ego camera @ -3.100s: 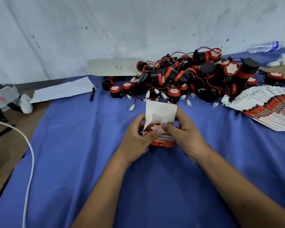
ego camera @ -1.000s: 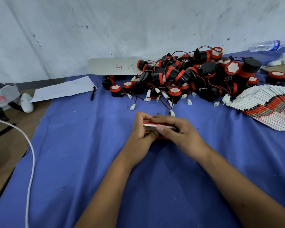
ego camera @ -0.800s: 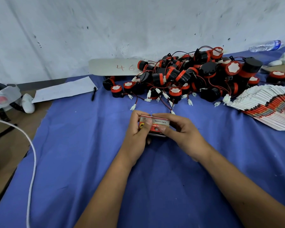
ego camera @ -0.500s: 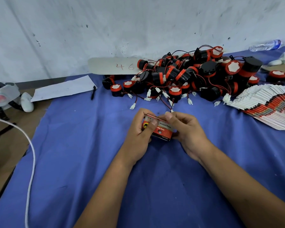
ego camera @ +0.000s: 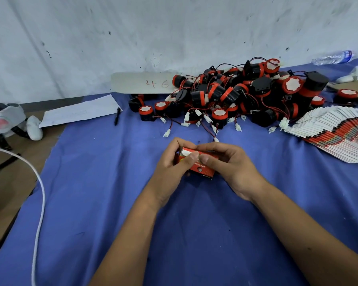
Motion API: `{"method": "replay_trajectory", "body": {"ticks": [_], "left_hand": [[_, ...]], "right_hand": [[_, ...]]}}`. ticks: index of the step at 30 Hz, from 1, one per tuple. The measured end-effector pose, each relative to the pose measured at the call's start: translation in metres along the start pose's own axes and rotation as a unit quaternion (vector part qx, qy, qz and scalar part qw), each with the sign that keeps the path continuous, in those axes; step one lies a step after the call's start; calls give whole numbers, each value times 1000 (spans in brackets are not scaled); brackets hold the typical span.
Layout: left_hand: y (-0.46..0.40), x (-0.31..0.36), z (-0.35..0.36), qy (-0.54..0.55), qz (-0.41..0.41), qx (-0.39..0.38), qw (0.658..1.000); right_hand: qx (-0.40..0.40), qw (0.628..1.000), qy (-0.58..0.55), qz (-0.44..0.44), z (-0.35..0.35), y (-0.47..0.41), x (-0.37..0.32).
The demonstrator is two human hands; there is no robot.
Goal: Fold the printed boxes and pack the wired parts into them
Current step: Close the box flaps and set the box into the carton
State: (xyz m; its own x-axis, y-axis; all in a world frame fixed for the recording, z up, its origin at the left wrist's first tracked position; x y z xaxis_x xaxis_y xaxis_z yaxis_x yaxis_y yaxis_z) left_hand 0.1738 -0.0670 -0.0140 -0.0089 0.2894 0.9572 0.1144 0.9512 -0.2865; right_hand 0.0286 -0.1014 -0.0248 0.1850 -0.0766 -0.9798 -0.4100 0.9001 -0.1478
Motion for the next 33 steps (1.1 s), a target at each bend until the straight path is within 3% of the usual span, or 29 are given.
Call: {"method": "replay_trajectory", "body": {"ticks": [11,15,17,19,22,25,28,33], "left_hand": [[-5,-3,-8,-54,38,53,996],[-6,4,-3,-121,75,24,990],[-4,6,-3,-125,84,47,987],[-3,4,-1,-119,77,57,988],[-3,2,12,-224,103,19,969],[-3,9,18,-285,150,33,946],[-2,16,16,-263,181,35,947],[-1,13,10,-212,142,19,967]], "right_hand": [[53,973,210,-83,2,3,-18],[5,971,233,-57,-4,3,-25],[-11,966,256,-31,-6,2,-22],[-19,969,244,-8,-5,1,-18],[-17,983,183,9,-3,1,-16],[-19,984,179,3,-1,2,-19],[-21,986,165,5,-2,2,-18],[-40,994,97,14,-2,2,-16]]}}
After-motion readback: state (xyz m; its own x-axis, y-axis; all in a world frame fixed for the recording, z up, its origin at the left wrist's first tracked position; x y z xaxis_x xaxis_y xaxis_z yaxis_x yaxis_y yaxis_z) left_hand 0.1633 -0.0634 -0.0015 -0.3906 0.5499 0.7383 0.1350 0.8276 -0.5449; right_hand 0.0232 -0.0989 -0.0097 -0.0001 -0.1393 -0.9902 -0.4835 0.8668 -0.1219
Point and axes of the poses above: each hand's wrist, its own y-axis away from the middle knuckle, its own z-axis out of the palm, x = y × z, the point moved 7 cm from there along -y, towards the middle knuckle, and after that the axes turned 5 degrees about z, right-handed, at the moved point
